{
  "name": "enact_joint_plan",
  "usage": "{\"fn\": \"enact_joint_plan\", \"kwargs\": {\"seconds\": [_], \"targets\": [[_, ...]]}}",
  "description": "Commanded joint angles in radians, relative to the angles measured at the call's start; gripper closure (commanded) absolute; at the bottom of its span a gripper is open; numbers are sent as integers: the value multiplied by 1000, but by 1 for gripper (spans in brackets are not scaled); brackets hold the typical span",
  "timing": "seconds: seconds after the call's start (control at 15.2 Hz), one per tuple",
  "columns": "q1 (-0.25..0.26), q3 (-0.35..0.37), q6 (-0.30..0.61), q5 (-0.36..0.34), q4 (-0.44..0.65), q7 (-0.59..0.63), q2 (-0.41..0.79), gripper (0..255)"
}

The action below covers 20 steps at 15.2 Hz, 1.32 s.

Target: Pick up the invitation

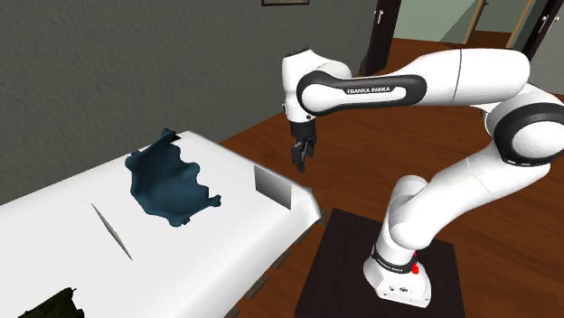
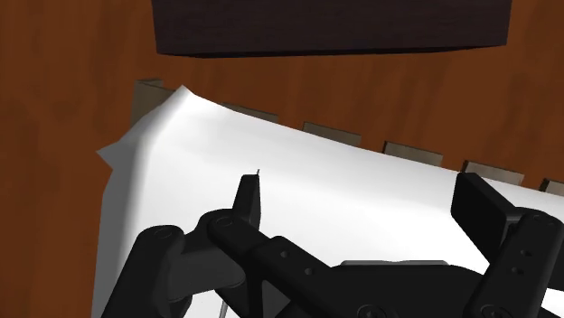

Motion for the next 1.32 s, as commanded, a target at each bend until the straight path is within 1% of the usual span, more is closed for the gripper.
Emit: {"fn": "enact_joint_plan", "kwargs": {"seconds": [0.0, 0.33, 0.73, 1.25], "targets": [[-10, -15, 46, -12, -2, -13, 59, 0], [-35, -54, 159, -38, 2, -44, 215, 0], [-63, -97, 278, -57, 47, -80, 424, 0], [-65, -102, 391, -57, -6, -80, 487, 0]]}}
